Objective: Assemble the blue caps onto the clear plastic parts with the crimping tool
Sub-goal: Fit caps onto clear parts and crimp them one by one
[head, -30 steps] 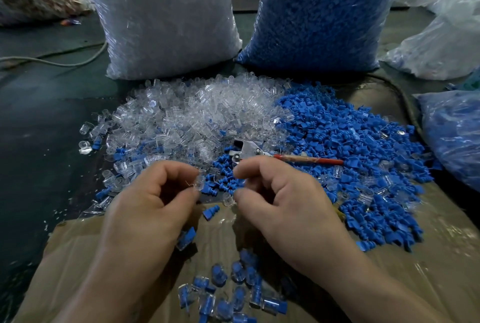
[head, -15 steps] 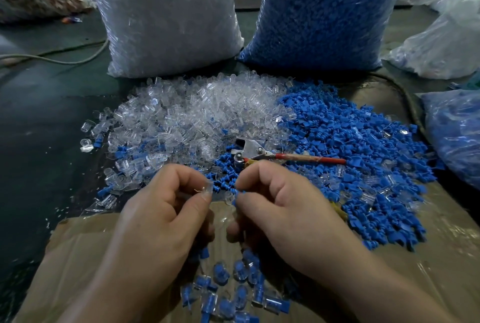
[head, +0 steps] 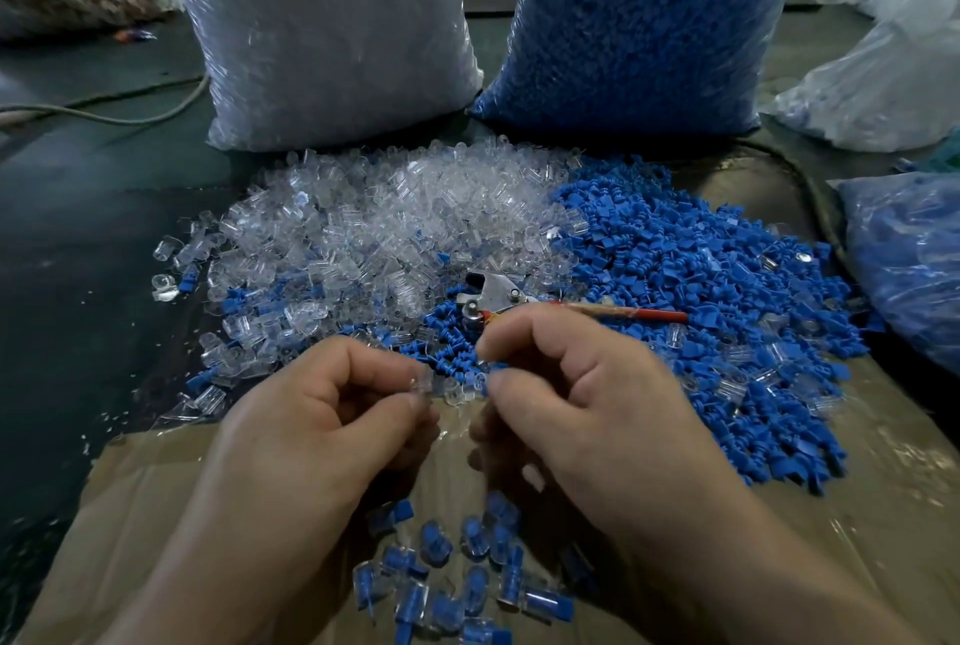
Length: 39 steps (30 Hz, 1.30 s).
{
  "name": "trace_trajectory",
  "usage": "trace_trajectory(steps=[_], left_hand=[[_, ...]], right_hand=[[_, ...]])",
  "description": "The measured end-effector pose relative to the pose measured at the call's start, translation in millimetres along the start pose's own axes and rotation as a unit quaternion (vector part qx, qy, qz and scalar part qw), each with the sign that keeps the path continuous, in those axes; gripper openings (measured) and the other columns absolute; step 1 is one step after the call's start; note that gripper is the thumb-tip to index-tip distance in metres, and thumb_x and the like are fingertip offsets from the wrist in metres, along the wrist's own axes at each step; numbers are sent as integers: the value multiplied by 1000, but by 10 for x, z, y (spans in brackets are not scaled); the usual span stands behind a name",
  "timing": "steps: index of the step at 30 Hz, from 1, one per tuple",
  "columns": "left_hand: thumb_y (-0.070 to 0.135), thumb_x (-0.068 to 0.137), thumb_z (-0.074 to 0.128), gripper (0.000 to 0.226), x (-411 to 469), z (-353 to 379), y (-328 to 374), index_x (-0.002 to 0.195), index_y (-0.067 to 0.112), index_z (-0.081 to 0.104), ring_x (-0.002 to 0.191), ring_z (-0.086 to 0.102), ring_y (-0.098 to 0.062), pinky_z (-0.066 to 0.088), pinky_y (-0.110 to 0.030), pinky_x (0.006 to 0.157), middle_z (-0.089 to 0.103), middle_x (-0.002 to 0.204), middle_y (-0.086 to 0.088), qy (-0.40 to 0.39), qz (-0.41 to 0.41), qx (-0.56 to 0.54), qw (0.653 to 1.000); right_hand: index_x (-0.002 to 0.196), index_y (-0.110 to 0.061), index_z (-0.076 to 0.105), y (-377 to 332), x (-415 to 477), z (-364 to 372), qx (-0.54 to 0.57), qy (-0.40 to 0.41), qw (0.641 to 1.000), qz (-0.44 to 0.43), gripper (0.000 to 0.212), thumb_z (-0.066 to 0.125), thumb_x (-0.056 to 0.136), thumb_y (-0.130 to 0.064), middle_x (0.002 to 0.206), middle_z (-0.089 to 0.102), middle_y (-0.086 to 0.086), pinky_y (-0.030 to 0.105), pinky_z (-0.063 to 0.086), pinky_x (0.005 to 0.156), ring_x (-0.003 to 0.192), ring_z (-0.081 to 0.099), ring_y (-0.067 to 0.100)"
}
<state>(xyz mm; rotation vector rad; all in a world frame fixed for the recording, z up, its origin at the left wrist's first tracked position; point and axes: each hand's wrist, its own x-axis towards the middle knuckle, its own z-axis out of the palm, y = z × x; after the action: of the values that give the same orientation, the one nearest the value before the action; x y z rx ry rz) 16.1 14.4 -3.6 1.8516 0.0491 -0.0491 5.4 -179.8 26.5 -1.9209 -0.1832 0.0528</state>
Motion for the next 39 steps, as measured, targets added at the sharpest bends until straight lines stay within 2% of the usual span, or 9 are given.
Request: trace_trajectory(steps=[3,5,8,12,17,21,28,34,39], left_hand=[[42,52,93,39,-8,3,20,80,24,74,62,74,-27,58,-37,57,76,73,-11,-7,-8,-61,998],[48,55,90,39,-30,44,47,80,25,72,61,74,-26,57,-35,55,75,71,-12,-25,-3,-67,997],[54,58,75,35,-54,96,62,81,29,69,53,69,-20,51,-29,49,72,64,-7,-28,26,-41,998],[54,63,67,32,-89,106,78,88,33,69,52,65,-19,55,-38,51,69,63,-4,-30,63,-17,997],[48,69,70,27,-105,112,82,93,35,70,54,64,-23,57,-47,51,69,66,-5,-43,76,-10,996],[43,72,71,22,-101,97,79,93,37,70,53,63,-17,53,-34,50,69,66,-4,-43,73,-6,996],[41,73,67,20,-115,122,80,93,44,69,56,65,-12,56,-35,51,71,69,4,-2,95,42,995],[28,76,71,20,-133,136,152,90,42,66,74,65,-1,45,-6,60,68,85,19,13,199,157,967],[36,85,74,13,-123,131,108,88,46,67,69,65,1,46,-8,57,70,79,20,46,168,133,976]], right_hand=[[93,-38,65,-22,-12,-50,77,-1,997,29,20,55,79,-27,63,68,-1,27,53,48,54,65,10],[91,-35,66,-33,-17,-27,77,-19,997,14,20,55,79,-25,59,65,-3,32,52,44,50,62,17],[94,-36,61,-37,-22,38,-8,-35,999,-31,17,57,79,-29,66,62,-6,42,52,48,55,59,20],[91,-35,55,-20,-20,37,-84,-19,994,-64,12,58,79,-38,76,63,-8,31,48,50,56,55,8],[93,-36,56,-26,8,70,-189,-6,974,-128,10,51,85,-41,81,59,-16,22,45,59,81,58,6],[100,-39,54,-25,0,63,-195,-14,972,-134,14,52,87,-38,88,58,-19,21,47,60,86,58,5],[101,-42,47,-38,-10,62,-228,-27,964,-130,20,54,85,-33,89,54,-20,23,46,59,84,53,2],[96,-39,49,-29,-13,53,-198,3,975,-96,16,51,80,-41,86,57,-19,18,44,59,77,55,1],[99,-40,56,-35,-17,55,-193,27,976,-99,26,42,78,-45,90,60,-23,19,49,67,88,58,-1]])
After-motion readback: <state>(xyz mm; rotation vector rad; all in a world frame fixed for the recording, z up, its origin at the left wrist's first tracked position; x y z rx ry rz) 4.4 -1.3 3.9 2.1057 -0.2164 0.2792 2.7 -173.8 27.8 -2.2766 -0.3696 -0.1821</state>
